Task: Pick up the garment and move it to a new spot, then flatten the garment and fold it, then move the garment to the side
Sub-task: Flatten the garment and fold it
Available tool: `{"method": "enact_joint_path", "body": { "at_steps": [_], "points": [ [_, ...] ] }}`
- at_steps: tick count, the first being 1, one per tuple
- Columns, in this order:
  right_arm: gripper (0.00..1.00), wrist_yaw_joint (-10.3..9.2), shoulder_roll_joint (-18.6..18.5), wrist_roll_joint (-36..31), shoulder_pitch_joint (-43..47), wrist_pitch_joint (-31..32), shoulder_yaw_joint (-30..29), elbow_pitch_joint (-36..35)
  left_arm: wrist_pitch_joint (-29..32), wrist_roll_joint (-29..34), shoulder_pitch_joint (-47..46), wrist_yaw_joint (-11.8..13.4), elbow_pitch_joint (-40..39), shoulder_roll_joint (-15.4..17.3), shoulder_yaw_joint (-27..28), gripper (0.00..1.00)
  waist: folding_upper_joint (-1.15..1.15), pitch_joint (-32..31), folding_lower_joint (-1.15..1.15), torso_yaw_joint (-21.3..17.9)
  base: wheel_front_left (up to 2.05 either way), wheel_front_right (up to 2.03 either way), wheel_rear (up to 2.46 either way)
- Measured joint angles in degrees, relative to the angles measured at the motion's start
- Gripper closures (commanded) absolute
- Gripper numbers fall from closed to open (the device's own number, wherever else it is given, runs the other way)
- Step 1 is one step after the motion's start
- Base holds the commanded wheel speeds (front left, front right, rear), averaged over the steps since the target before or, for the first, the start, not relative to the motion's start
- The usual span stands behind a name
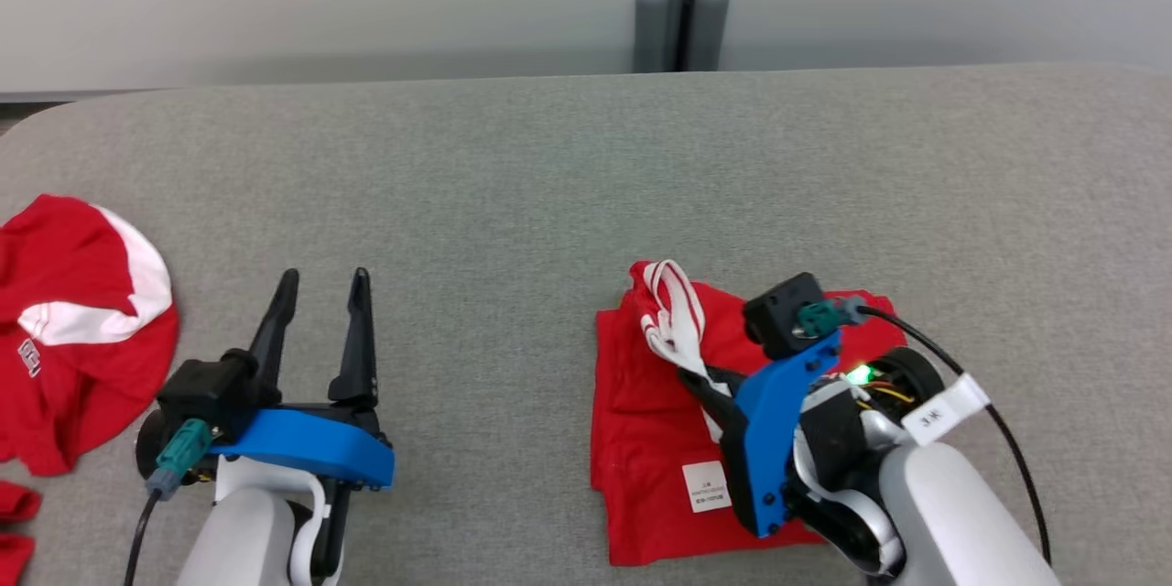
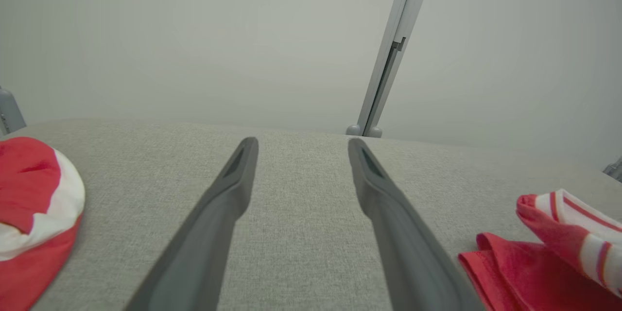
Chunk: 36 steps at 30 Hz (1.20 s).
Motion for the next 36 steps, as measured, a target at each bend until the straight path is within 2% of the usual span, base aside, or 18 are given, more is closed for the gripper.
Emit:
{"method": "enact_joint_path", "body": {
  "at_steps": [3, 4, 5, 10, 14, 17, 20, 23, 27, 32, 36],
  "points": [
    [1.0, 0.0, 0.7, 0.3, -2.0, -1.1, 1.4, 5.3, 0.0, 0.1, -0.7, -0.1, 0.7, -0.5, -1.2, 0.0, 0.0, 0.3, 0.0, 1.3, 0.0, 0.0, 0.0],
    [0.88, 0.0, 0.8, 0.4, -2.3, -1.5, 1.7, 6.8, 0.0, 0.1, -0.9, -0.1, 0.9, -0.5, -1.5, 0.0, 0.0, 0.4, 0.0, 1.7, 0.0, 0.0, 0.0],
    [0.0, 0.0, 0.9, 0.4, -2.5, -2.0, 1.9, 8.1, 0.0, 0.1, -1.0, -0.3, 1.1, -0.5, -1.9, 0.0, 0.0, 0.5, 0.0, 2.0, 0.0, 0.0, 0.0],
    [0.0, 0.0, 1.3, 4.7, -3.3, -5.2, 2.8, 9.0, 0.0, -0.1, -1.1, -0.5, 1.6, -0.7, -2.4, 0.0, 0.0, 0.6, 0.0, 2.7, 0.0, 0.0, 0.0],
    [0.0, 0.01, 1.7, 13.8, -3.4, -11.4, 1.1, 1.7, 0.0, -0.6, -1.0, -0.5, 1.5, -0.6, -1.8, 0.0, 0.0, 0.1, 0.0, 2.4, 0.0, 0.0, 0.0],
    [0.0, 0.0, 1.3, 12.0, -3.2, -13.6, -3.0, -2.5, 0.0, -0.6, -0.6, -0.5, 0.9, -0.2, -0.5, 0.0, 0.0, -0.3, 0.0, 1.7, 0.0, 0.0, 0.0],
    [0.0, 0.0, -1.4, 8.2, -1.6, -15.3, -8.5, -5.5, 0.0, -0.6, 0.2, -0.5, 0.1, -0.1, 0.3, 0.0, 0.0, -0.8, 0.0, 1.0, 0.0, 0.0, 0.0],
    [0.0, 0.0, -4.1, 3.6, 1.4, -18.0, -12.8, -6.7, 0.0, -0.6, 0.8, -0.3, -0.5, 0.1, 1.1, 0.0, 0.0, -1.1, 0.0, 0.4, 0.0, 0.0, 0.0],
    [0.0, 0.0, -6.2, -1.5, 5.2, -25.0, -18.1, -6.1, 0.0, -0.5, 1.8, -0.2, -1.3, -0.1, 1.6, 0.0, 0.0, -1.7, 0.0, 0.0, 0.0, 0.0, 0.0],
    [0.0, 0.0, -5.6, -5.4, 9.4, -35.4, -21.8, -1.5, 0.0, -0.1, 3.4, 0.0, -2.2, -0.6, 2.5, 0.0, 0.0, -2.4, 0.0, -0.6, 0.0, 0.0, 0.0],
    [0.0, 0.0, -3.2, -7.3, 10.8, -41.4, -19.8, 3.3, 0.0, 0.1, 4.1, 0.0, -2.4, -0.9, 2.8, 0.0, 0.0, -2.5, 0.0, -0.7, 0.0, 0.0, 0.0]
  ]
}}
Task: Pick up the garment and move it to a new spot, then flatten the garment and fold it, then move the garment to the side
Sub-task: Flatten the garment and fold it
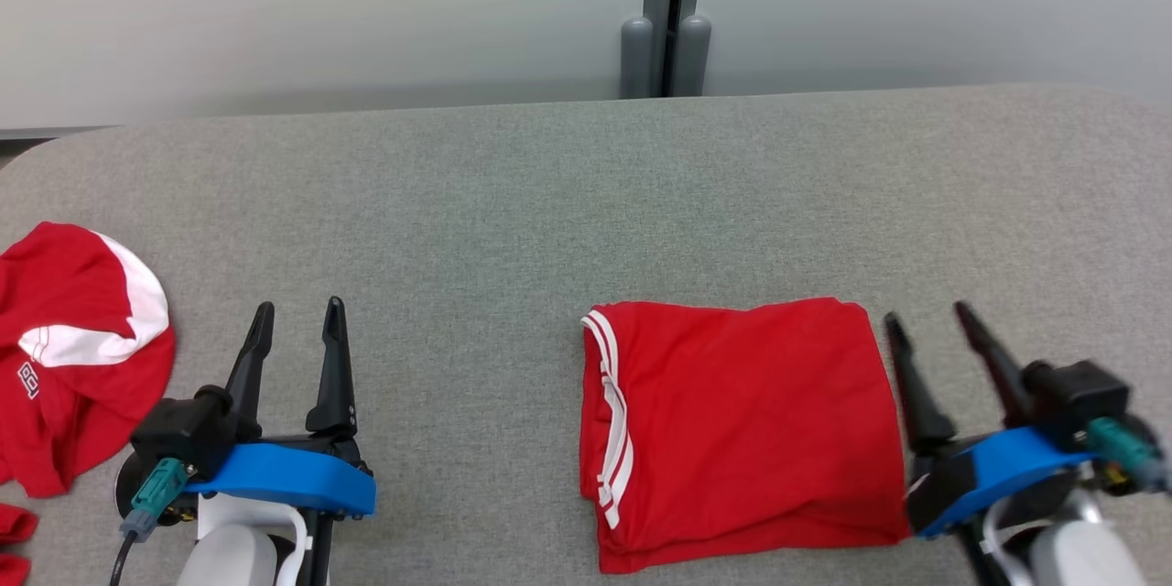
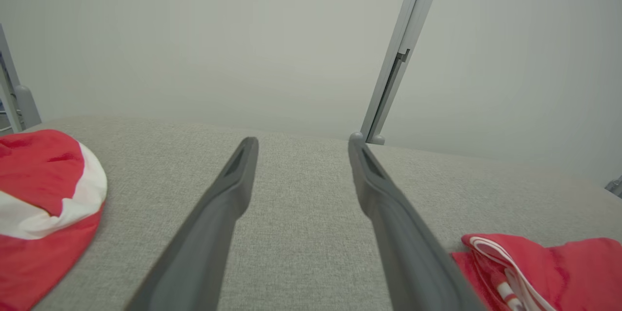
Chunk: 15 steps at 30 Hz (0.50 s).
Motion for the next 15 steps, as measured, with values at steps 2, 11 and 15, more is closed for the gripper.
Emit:
{"method": "enact_joint_path", "body": {
  "at_steps": [2, 11, 15],
  "points": [
    [0.0, 0.0, 1.2, -0.4, -0.2, -2.1, 1.8, 2.8, 0.0, 0.1, 0.0, 0.0, 0.0, 0.0, 0.0, 0.0, 0.0, 0.2, 0.0, 0.2, 0.0, 0.0, 0.0],
    [1.0, 0.0, 4.4, 0.4, -6.4, -1.8, 16.6, 19.2, 0.0, 0.7, -1.1, -0.3, 0.0, -0.3, -1.0, 0.0, 0.0, 1.8, 0.0, 1.7, 0.0, 0.0, 0.0],
    [1.0, 0.0, 4.5, 2.9, -10.6, -1.5, 24.4, 23.2, 0.0, 0.9, -1.8, -0.4, 0.3, -0.3, -1.8, 0.0, 0.0, 2.3, 0.0, 2.5, 0.0, 0.0, 0.0]
  ]
}}
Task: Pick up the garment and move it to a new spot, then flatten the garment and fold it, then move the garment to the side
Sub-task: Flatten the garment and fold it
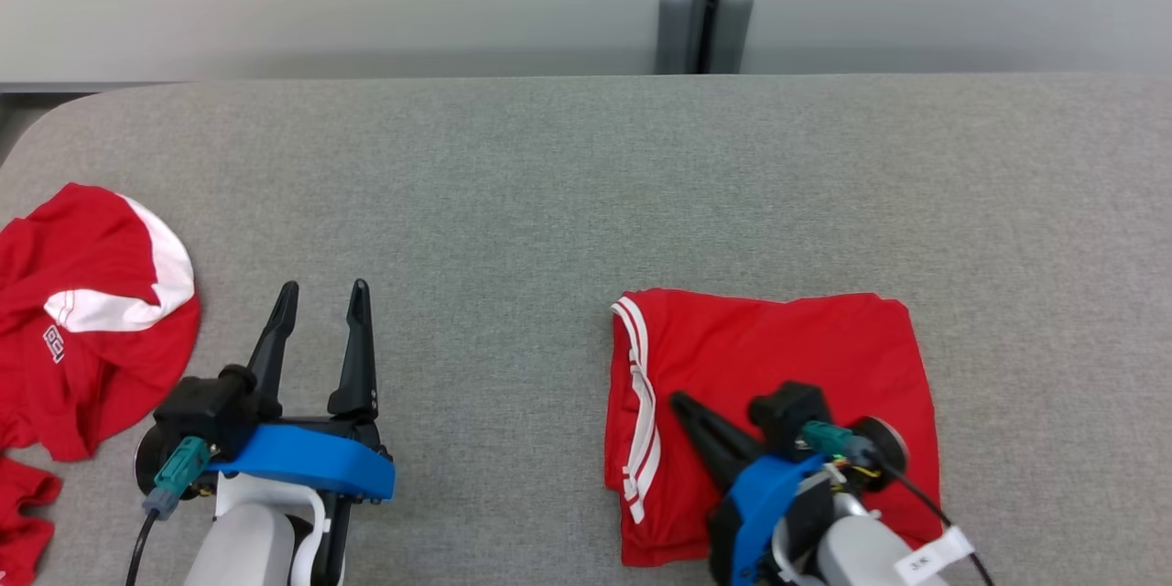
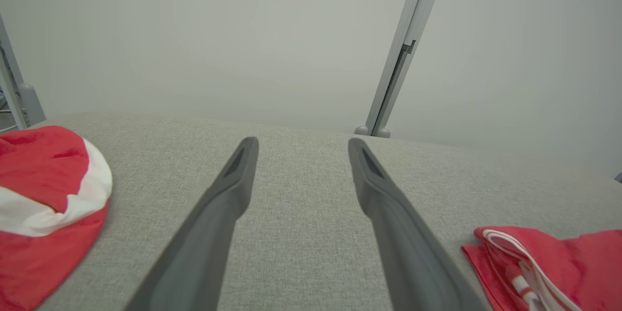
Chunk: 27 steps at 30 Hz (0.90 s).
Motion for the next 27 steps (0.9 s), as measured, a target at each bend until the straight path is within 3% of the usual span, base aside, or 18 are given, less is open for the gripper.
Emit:
{"method": "enact_joint_path", "body": {
  "at_steps": [9, 14, 15, 16, 17, 22, 27],
  "points": [
    [1.0, 0.0, 0.1, 6.7, -5.6, 3.0, 15.3, 5.1, 0.0, 0.0, -1.8, -0.1, 1.1, -0.1, -1.8, 0.0, 0.0, 0.7, 0.0, 1.7, 0.0, 0.0, 0.0],
    [1.0, 0.0, 0.1, 13.1, -6.9, 0.7, 16.1, 4.0, 0.0, 0.0, -1.8, -0.2, 1.3, -0.2, -1.9, 0.0, 0.0, 0.3, 0.0, 1.6, 0.0, 0.0, 0.0],
    [0.74, 0.0, 0.1, 14.2, -7.0, -0.3, 15.2, 3.3, 0.0, 0.0, -1.8, -0.2, 1.3, -0.2, -1.7, 0.0, 0.0, 0.2, 0.0, 1.5, 0.0, 0.0, 0.0],
    [0.28, 0.0, 0.1, 14.5, -7.1, -1.4, 14.2, 2.6, 0.0, -0.1, -1.8, -0.2, 1.3, -0.1, -1.5, 0.0, 0.0, 0.0, 0.0, 1.3, 0.0, 0.0, 0.0],
    [0.0, 0.0, 0.2, 14.5, -7.1, -2.7, 12.8, 1.7, 0.0, -0.1, -1.7, -0.2, 1.2, 0.0, -1.3, 0.0, 0.0, -0.2, 0.0, 1.0, 0.0, 0.0, 0.0],
    [0.0, 0.0, 0.2, 10.1, -6.2, -7.1, 2.5, -4.1, 0.0, -0.2, 0.5, -0.1, -0.1, 0.4, 0.5, 0.0, 0.0, -1.3, 0.0, -0.7, 0.0, 0.0, 0.0],
    [0.0, 0.0, -0.6, 3.2, 1.0, -7.6, -10.9, -12.6, 0.0, 0.0, 2.6, 0.0, -1.3, 0.6, 2.0, 0.0, 0.0, -2.6, 0.0, -2.7, 0.0, 0.0, 0.0]
  ]
}}
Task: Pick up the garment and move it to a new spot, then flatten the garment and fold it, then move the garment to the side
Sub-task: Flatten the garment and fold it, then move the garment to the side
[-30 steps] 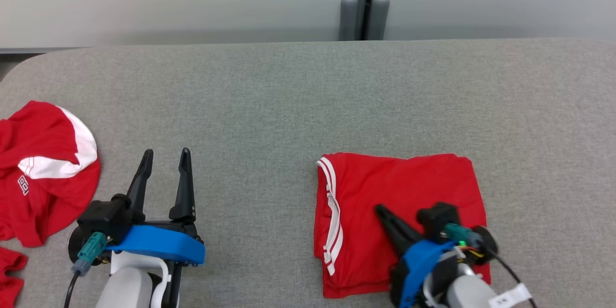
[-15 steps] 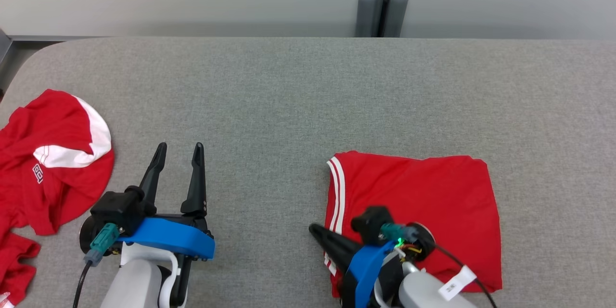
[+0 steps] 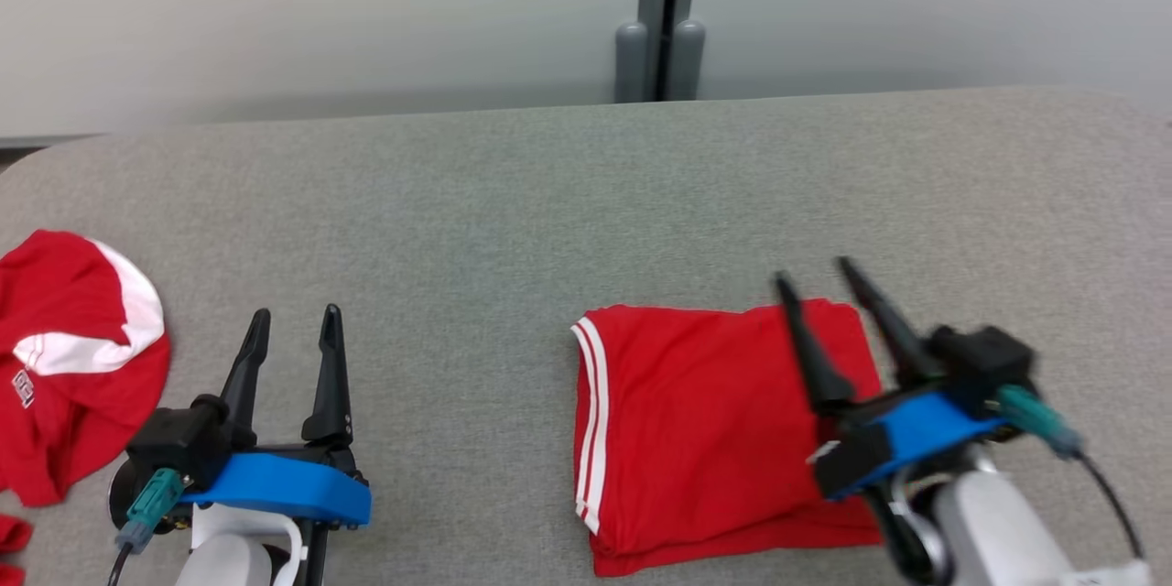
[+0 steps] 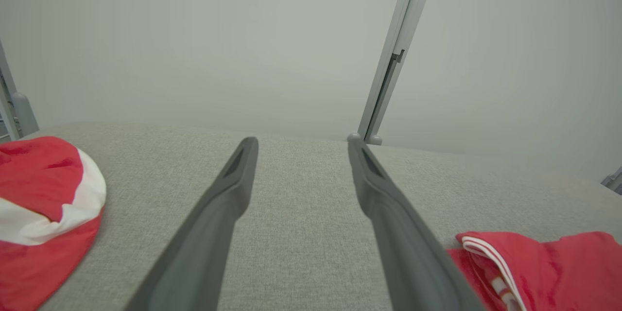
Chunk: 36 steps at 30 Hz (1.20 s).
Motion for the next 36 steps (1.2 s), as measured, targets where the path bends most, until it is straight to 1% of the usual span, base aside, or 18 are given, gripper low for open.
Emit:
{"method": "enact_joint_path", "body": {
  "at_steps": [3, 6, 11, 15, 23, 36],
  "points": [
    [0.0, 0.0, 0.1, -3.1, 3.9, 0.8, -7.0, -5.2, 0.0, 0.0, 0.9, 0.1, -0.6, 0.1, 0.5, 0.0, 0.0, -0.6, 0.0, -1.1, 0.0, 0.0, 0.0],
    [0.0, 0.0, 0.1, -5.5, 7.3, 1.7, -12.4, -8.7, 0.0, 0.1, 1.8, 0.2, -0.9, 0.0, 1.0, 0.0, 0.0, -1.2, 0.0, -1.9, 0.0, 0.0, 0.0],
    [0.0, 0.0, 0.2, -7.0, 10.5, 4.3, -16.5, -10.5, 0.0, 0.6, 3.0, 0.3, -0.8, 0.0, 1.5, 0.0, 0.0, -2.2, 0.0, -2.8, 0.0, 0.0, 0.0],
    [0.0, 0.0, 0.0, -7.2, 11.7, 6.7, -16.5, -10.2, 0.0, 0.8, 4.8, 0.6, -0.4, 0.1, 2.0, 0.0, 0.0, -3.6, 0.0, -3.6, 0.0, 0.0, 0.0],
    [0.0, 0.0, -1.8, -5.8, 11.9, 9.1, -15.4, -9.6, 0.0, 0.6, 8.7, 0.9, -0.4, -0.1, 3.4, 0.0, 0.0, -7.1, -0.01, -4.7, 0.0, 0.0, 0.0],
    [0.0, 0.0, -2.7, -4.5, 12.0, 9.5, -13.9, -8.0, 0.0, 0.6, 8.8, 1.1, 0.8, 0.2, 2.6, 0.0, 0.0, -7.9, -0.01, -3.8, 0.0, 0.0, 0.0]
  ]
}}
